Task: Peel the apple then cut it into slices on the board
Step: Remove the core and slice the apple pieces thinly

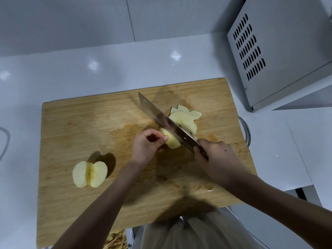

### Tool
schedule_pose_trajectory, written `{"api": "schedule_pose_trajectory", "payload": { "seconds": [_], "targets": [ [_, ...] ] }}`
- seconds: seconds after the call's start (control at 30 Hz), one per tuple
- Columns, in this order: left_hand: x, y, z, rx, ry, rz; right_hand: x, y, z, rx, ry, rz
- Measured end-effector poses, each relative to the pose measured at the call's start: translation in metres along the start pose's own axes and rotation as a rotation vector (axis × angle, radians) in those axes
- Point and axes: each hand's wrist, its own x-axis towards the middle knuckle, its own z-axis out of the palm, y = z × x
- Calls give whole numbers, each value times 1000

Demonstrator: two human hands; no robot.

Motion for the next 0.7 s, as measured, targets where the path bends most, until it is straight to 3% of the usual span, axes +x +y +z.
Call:
{"api": "schedule_pose_trajectory", "payload": {
  "seconds": [0.7],
  "targets": [
    [0,-2,-2,24,-27,-4,0,3,2,-50,-57,21]
  ]
}}
